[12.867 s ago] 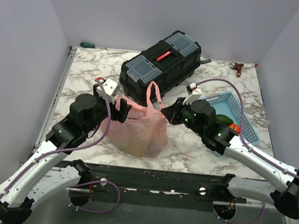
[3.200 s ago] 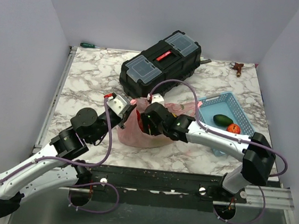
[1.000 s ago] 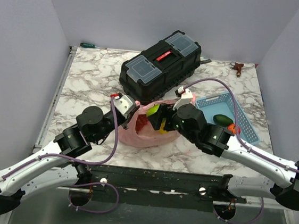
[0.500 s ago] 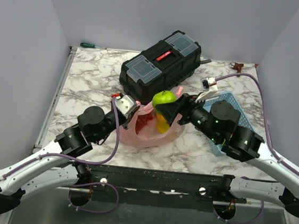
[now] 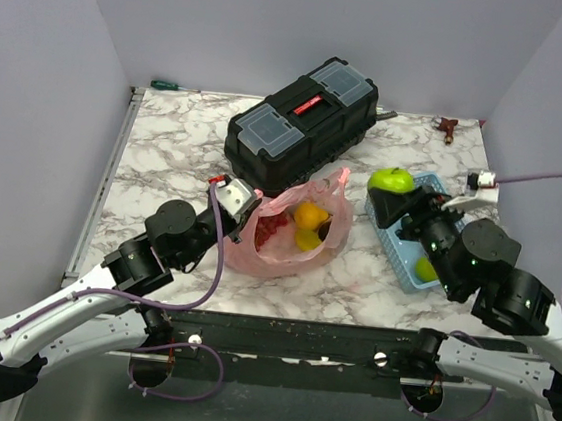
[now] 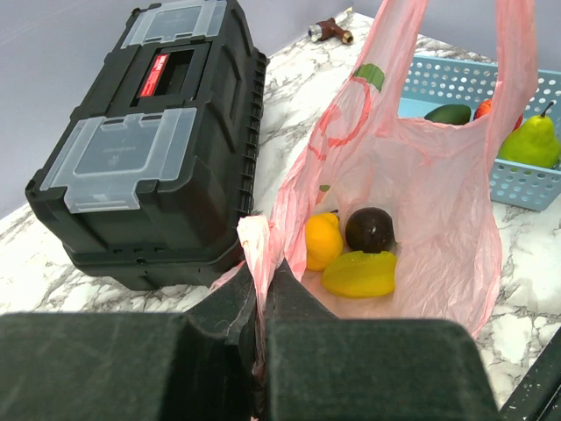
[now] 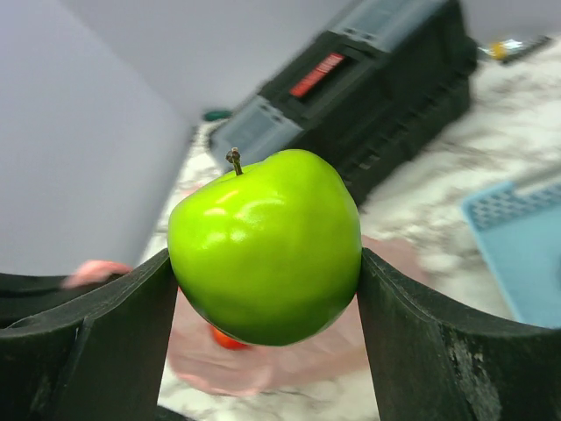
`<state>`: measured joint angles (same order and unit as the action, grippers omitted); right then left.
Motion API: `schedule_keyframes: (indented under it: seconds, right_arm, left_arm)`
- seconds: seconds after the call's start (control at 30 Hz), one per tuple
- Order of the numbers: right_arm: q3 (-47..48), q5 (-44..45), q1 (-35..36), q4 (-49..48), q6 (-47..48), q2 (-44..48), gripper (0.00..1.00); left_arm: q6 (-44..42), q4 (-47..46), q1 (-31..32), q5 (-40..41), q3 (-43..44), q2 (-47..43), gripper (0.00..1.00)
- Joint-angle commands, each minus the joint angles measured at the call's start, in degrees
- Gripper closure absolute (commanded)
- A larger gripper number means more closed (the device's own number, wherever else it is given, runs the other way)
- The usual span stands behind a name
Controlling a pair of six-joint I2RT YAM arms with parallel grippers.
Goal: Take the fake fruits out of the plastic bag
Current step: Place the fake fruit in the bin.
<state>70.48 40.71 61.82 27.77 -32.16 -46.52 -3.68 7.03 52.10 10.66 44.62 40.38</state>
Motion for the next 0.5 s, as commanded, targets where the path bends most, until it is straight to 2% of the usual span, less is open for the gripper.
schedule_keyframes:
  seconds: [0.0,0.2,0.47]
  right_arm:
    - [-11.3,14.3,0.4,4.7,-2.2,6.5,0.56]
    - [-19.0,21.8,0.3,9.9,-8.9,9.6,0.54]
    - [-21.4,25.6,0.3,11.4,-11.8,11.0,0.56]
  left_arm:
    - [-0.7,0.7,0.4,1.3,1.9,-0.6,1.0]
    - [-0.6,0.9,0.6,1.4,2.0,-0.3,1.0]
    - [-0.6,1.1,0.8,1.5,2.1,0.0,1.0]
